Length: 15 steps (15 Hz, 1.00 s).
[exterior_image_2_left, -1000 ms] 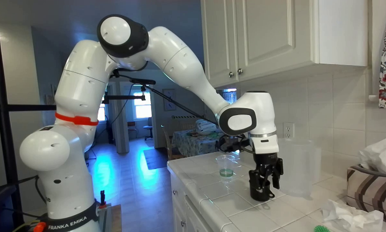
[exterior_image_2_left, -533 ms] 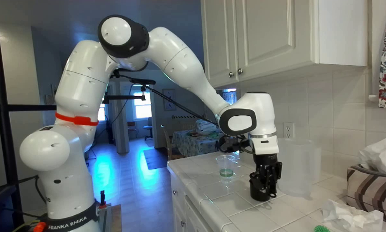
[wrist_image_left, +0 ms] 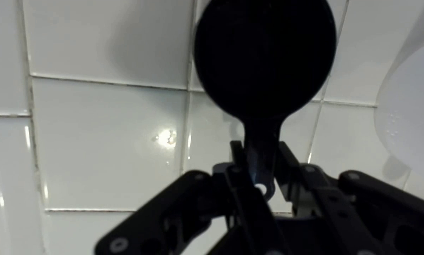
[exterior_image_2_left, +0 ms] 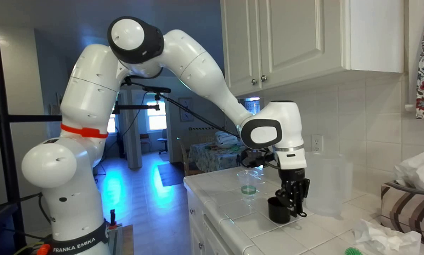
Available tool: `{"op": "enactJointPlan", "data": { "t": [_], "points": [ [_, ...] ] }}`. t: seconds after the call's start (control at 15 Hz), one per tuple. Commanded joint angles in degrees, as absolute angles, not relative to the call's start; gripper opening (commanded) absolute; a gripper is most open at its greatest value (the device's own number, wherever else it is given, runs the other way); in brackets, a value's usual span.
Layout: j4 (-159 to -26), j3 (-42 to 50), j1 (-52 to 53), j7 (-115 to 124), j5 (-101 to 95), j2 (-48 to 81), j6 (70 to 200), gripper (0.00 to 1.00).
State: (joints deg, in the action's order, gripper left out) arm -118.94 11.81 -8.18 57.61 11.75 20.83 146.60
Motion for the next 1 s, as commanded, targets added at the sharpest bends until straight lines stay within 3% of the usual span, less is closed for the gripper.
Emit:
{"op": "enactJointPlan", "data": {
  "t": [0.0,0.93],
  "points": [
    [-117.01,12.68,-7.26,59.07,11.48,22.31,146.99,0.06],
    [-115.72,11.72,-6.05,57.18,11.40,18.60,145.80,0.06]
  ]
}}
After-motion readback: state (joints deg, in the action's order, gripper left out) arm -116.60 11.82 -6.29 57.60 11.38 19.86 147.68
